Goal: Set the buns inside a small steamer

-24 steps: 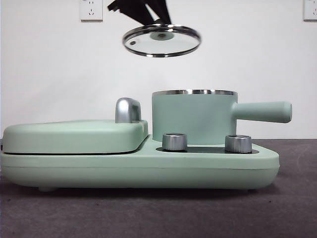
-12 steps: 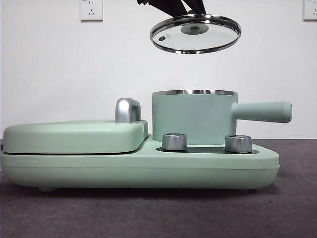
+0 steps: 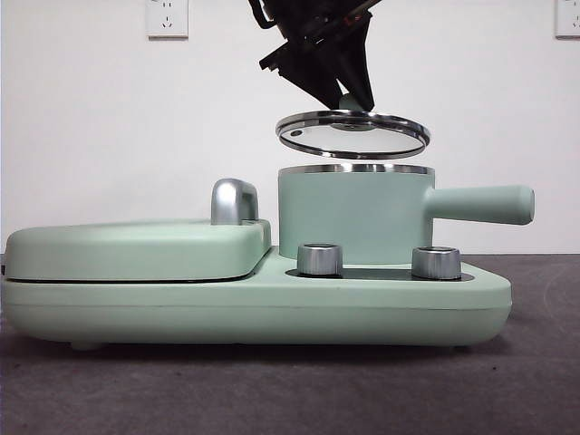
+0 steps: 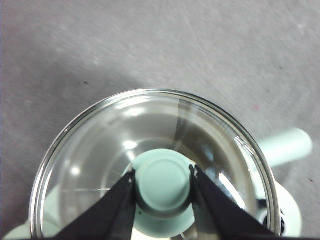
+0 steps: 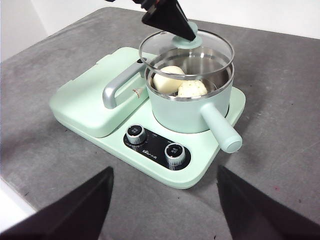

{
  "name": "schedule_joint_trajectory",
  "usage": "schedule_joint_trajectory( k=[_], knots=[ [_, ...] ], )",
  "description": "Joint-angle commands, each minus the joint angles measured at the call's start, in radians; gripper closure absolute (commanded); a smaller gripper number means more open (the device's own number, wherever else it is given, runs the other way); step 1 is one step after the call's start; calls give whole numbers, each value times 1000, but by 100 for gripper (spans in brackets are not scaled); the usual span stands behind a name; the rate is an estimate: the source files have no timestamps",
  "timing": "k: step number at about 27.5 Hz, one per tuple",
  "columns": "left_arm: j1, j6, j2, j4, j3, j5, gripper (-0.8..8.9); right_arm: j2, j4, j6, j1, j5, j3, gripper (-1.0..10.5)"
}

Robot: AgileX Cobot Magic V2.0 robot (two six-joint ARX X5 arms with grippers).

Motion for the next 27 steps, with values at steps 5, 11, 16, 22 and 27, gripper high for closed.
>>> schedule_joint_trajectory(
  k=[5, 11, 16, 22, 27],
  knots=[
    [1, 6, 33, 24, 29, 16, 798, -1, 6, 11, 7, 9, 7, 621],
    [-6, 6, 54, 29, 29, 16, 798, -1, 6, 10, 7, 30, 7, 621],
    [-9, 2, 74, 29, 29, 16, 798, -1, 6, 10, 7, 31, 7, 621],
    [-15, 3, 89, 9, 29, 14, 798, -1, 6, 10, 7, 31, 7, 620],
    [-25, 2, 89, -36, 29, -23, 798, -1, 6, 11, 7, 31, 7, 620]
  ],
)
